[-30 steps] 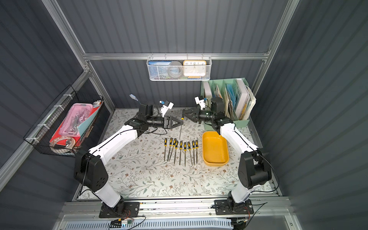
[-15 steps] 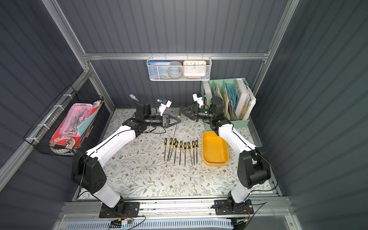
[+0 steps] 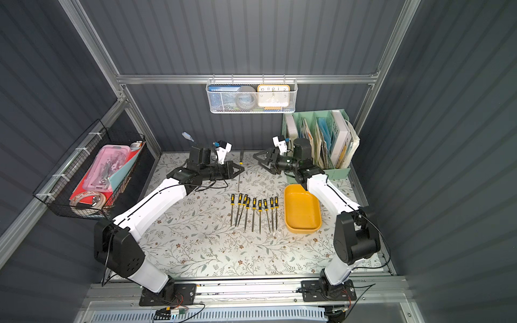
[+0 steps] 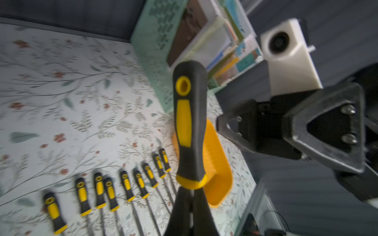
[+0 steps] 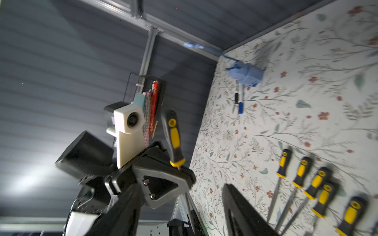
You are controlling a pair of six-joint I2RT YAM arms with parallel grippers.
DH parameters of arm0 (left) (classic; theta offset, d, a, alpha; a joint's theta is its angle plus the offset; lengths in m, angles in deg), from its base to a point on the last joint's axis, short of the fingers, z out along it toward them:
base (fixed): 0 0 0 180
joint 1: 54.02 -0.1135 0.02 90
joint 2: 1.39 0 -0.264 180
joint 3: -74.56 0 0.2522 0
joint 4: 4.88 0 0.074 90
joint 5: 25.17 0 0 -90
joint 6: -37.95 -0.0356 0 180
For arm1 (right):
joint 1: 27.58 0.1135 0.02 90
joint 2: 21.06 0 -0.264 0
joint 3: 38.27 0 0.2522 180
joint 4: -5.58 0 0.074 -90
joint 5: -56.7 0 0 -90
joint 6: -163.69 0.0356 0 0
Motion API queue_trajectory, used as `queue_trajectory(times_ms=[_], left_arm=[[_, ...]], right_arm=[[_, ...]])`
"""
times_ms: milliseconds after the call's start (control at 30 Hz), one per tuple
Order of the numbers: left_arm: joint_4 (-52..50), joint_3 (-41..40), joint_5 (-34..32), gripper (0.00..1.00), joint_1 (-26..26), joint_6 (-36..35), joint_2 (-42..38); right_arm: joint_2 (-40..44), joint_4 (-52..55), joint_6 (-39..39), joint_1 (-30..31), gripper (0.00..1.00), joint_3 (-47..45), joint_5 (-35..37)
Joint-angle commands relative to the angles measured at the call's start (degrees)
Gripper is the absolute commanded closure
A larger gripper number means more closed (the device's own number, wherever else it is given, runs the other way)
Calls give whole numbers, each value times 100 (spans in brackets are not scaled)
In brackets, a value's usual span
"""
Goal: Take the file tool out of the storage box
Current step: Pick up the file tool from the storage box, then place the file tool at the center of the board.
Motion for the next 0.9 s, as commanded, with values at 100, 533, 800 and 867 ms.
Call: queue_trajectory(times_ms=[100,533,800,867], left_arm=[[-1114,-538,-2439,100,-34,322,87],[-815,-1021,-3131,100,-30,372,1212],[-439,-1285,-2935,100,-19,254,1439],[-369,-1387,-2927,100,-8,243,1456]], right_arm=[[528,1923,-1322,-262,26,81,1582],[514,2739,-1745,-403,21,66,1948],[589,2912,-1842,-457,20,-55,2052],[593,2920,-1844,-474,20,-100,2054]])
